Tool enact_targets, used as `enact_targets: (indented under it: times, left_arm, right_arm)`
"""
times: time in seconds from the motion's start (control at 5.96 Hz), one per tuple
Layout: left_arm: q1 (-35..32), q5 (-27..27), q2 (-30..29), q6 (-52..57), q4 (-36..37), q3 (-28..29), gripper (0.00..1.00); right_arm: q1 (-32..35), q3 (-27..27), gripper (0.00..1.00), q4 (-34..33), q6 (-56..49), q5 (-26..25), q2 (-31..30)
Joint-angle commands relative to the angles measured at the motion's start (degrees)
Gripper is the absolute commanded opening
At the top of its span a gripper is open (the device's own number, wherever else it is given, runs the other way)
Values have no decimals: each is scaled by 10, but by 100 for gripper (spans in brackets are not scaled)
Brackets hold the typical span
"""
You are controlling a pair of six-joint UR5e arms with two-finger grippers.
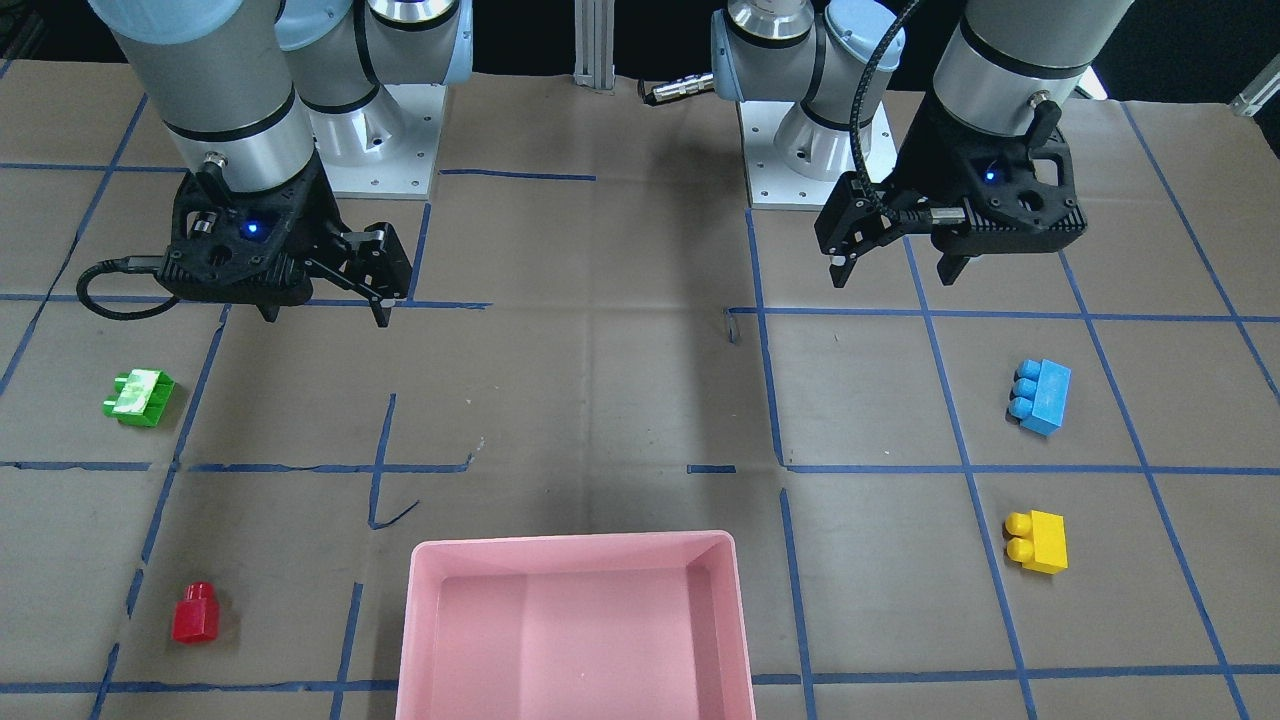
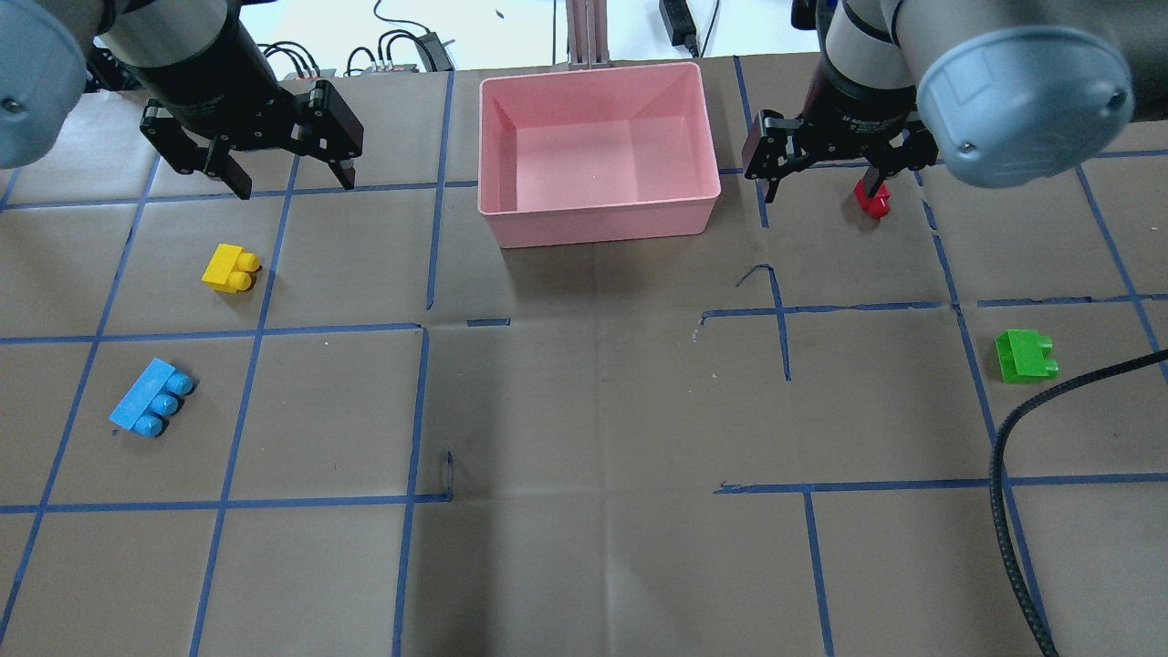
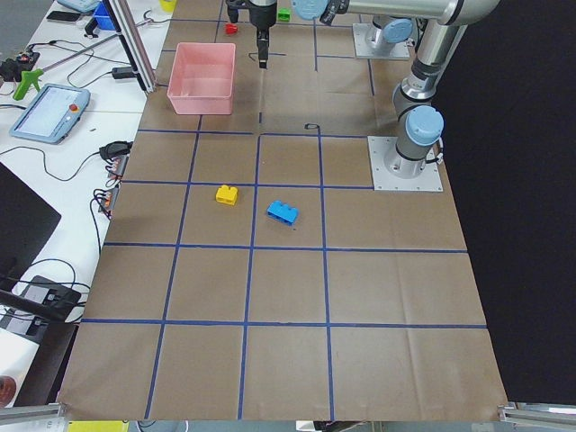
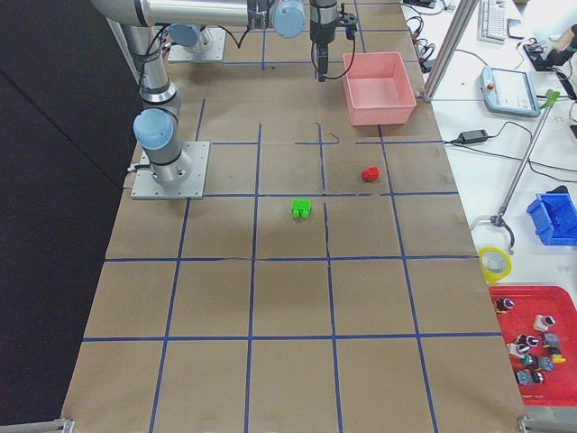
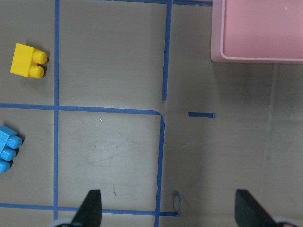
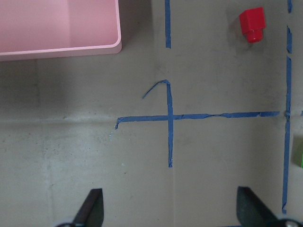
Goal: Put all blocks into box
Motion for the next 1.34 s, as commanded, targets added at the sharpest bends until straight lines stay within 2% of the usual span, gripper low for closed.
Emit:
enact_targets:
  times: [0.0, 0.34, 0.67, 1.18]
  left_arm:
    - [3, 3, 3, 5, -2, -2, 99]
    - [33, 1, 13, 27, 0, -26, 99]
    - [118, 1, 28, 143, -2, -53, 99]
    - [285, 2, 66, 470, -1, -118, 99]
  right_arm:
    - [0, -2, 100, 1, -1, -4, 0]
    - [0, -3, 100, -1, -4, -6, 1]
    - [0, -2, 100, 2, -2, -6, 0]
    - [0, -1, 100, 10, -7, -1, 1]
